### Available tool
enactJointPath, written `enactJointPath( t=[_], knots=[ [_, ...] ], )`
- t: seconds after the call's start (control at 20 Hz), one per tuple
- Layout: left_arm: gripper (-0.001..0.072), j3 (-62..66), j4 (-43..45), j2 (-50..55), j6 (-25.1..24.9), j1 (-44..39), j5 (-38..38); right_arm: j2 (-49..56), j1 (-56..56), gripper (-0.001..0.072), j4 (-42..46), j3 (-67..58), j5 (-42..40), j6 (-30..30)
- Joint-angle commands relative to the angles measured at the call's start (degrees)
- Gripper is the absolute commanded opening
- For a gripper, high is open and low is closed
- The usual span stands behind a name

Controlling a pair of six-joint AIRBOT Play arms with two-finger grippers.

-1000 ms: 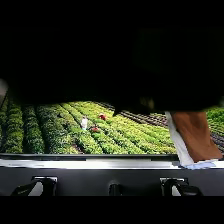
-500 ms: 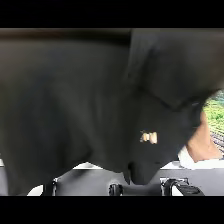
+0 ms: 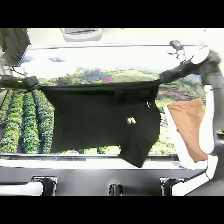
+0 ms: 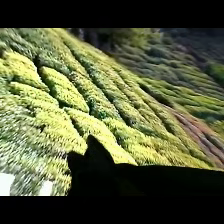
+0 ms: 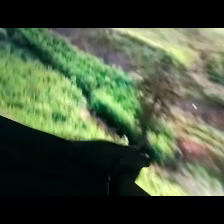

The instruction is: Fold the shirts.

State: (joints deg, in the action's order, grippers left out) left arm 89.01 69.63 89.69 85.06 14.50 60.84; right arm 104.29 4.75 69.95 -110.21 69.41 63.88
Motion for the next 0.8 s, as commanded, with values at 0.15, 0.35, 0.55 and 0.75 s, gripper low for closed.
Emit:
enactJointPath(
  t=[0.15, 0.35, 0.55, 0.75],
  knots=[
    [0.0026, 12.8, -8.6, 18.6, -1.6, -1.4, -3.1, 11.0, -0.7, 0.0045, -5.6, -0.1, -15.0, 1.2],
    [0.0026, 14.9, -3.1, 16.4, -4.1, 0.7, 14.4, 5.8, 2.3, 0.0045, -2.1, 0.0, 5.8, -1.5],
    [0.0026, 8.5, 0.0, 17.1, -2.6, 1.0, 28.2, 5.2, -1.0, 0.0044, 6.4, 3.2, 21.9, -0.1],
    [0.0026, 0.8, 0.1, 17.3, -2.6, 0.6, 28.2, 5.5, -3.2, 0.0044, 6.8, 10.1, 18.7, 3.3]
  ],
)
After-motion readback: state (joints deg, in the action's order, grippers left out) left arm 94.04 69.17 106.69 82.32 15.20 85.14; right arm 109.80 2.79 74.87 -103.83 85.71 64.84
